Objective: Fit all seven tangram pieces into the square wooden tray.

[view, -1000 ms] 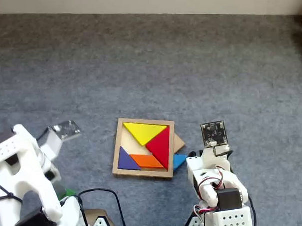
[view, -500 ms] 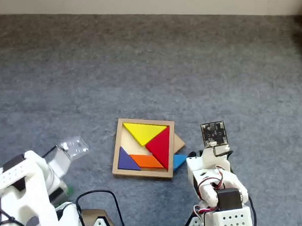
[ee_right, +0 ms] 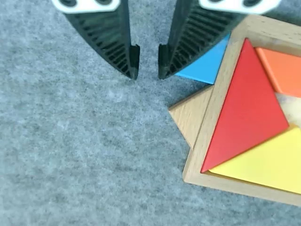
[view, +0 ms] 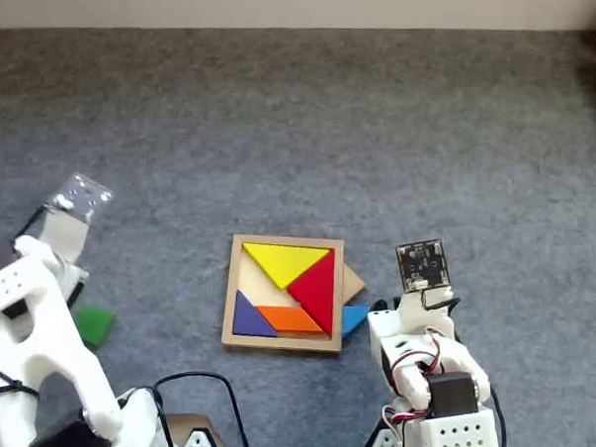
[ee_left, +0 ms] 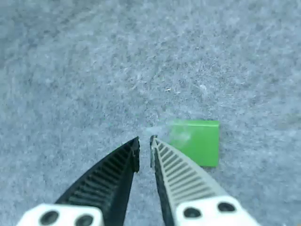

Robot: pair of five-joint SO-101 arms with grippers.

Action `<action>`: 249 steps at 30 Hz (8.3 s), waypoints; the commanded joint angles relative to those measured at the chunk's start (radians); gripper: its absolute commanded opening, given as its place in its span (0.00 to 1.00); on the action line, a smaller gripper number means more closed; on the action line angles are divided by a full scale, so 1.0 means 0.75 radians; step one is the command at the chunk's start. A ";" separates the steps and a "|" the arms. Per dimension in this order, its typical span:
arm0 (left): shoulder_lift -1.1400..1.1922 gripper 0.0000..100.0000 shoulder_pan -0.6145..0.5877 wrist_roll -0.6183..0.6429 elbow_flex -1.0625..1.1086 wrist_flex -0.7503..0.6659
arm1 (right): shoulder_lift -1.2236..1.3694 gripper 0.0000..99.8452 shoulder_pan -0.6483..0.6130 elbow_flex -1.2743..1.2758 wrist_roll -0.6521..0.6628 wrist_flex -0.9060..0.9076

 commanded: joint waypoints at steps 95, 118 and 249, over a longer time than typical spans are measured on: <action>-0.255 0.01 1.251 0.781 0.073 0.063 | -0.013 0.08 0.017 0.130 -0.006 -0.026; 0.349 0.01 1.529 0.951 -0.116 -0.068 | -0.013 0.08 0.017 0.130 -0.006 -0.028; 0.373 0.03 1.546 1.185 -0.134 -0.174 | -0.013 0.08 0.015 0.130 -0.006 -0.048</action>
